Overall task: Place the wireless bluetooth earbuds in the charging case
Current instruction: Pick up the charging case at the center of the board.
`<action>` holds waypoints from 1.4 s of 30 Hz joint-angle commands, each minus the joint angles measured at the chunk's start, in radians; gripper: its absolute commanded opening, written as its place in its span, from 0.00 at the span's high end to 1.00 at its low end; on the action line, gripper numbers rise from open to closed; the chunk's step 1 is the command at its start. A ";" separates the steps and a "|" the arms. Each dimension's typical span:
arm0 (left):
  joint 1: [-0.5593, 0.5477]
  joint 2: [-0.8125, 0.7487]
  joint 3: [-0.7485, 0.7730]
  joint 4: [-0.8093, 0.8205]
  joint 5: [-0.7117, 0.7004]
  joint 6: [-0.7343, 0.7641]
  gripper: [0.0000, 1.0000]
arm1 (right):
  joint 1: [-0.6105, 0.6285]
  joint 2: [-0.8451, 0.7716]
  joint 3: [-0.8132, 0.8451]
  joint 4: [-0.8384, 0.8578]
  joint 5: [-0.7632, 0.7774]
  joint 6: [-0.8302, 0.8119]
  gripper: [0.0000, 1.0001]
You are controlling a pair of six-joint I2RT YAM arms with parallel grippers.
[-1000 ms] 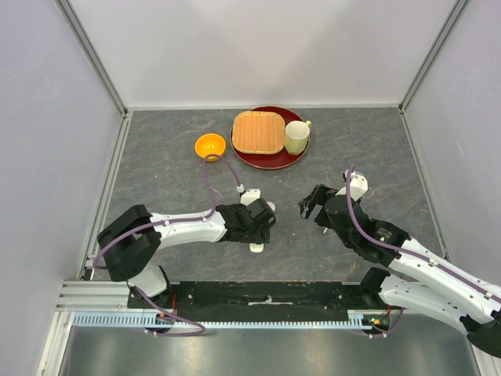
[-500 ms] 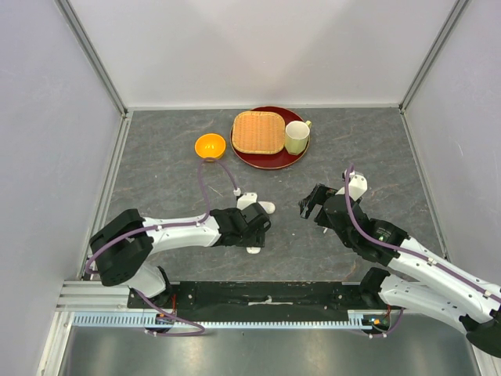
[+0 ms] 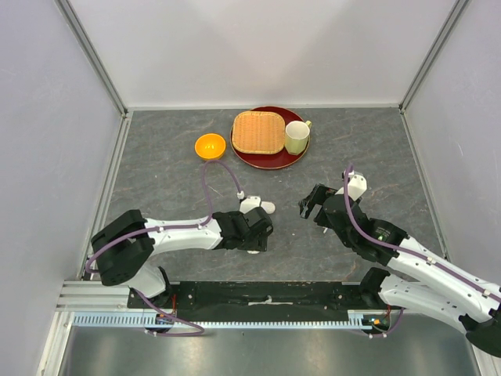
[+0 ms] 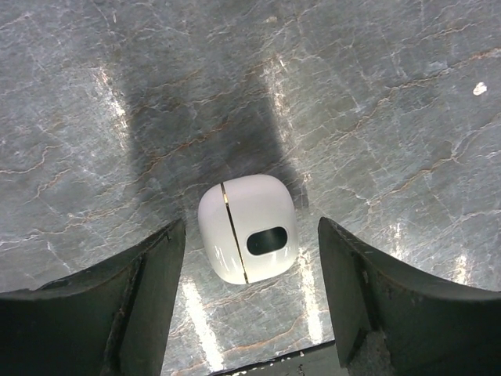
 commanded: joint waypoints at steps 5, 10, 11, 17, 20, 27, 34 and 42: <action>-0.013 0.040 0.019 -0.005 -0.032 -0.033 0.35 | -0.003 -0.002 0.002 0.024 0.003 -0.004 0.02; -0.016 0.041 0.016 -0.007 -0.045 -0.016 0.50 | -0.002 -0.002 0.001 0.024 0.003 -0.001 0.02; -0.017 0.040 0.016 -0.007 -0.047 -0.010 0.55 | -0.003 0.001 0.002 0.024 0.001 -0.001 0.02; -0.057 -0.007 0.024 0.012 -0.120 0.111 0.78 | -0.011 -0.007 0.018 0.024 -0.016 -0.007 0.02; -0.073 -0.109 0.004 0.070 -0.190 0.206 0.84 | -0.074 -0.034 0.045 0.021 -0.083 -0.059 0.02; -0.073 -0.439 -0.163 0.437 -0.130 0.524 0.98 | -0.288 -0.049 0.125 0.029 -0.379 -0.182 0.11; -0.073 -0.613 -0.304 0.691 0.074 0.849 0.98 | -0.302 0.048 0.219 0.073 -0.687 -0.274 0.14; -0.073 -0.648 -0.321 0.734 0.266 1.088 0.98 | -0.302 0.166 0.246 0.113 -0.973 -0.312 0.20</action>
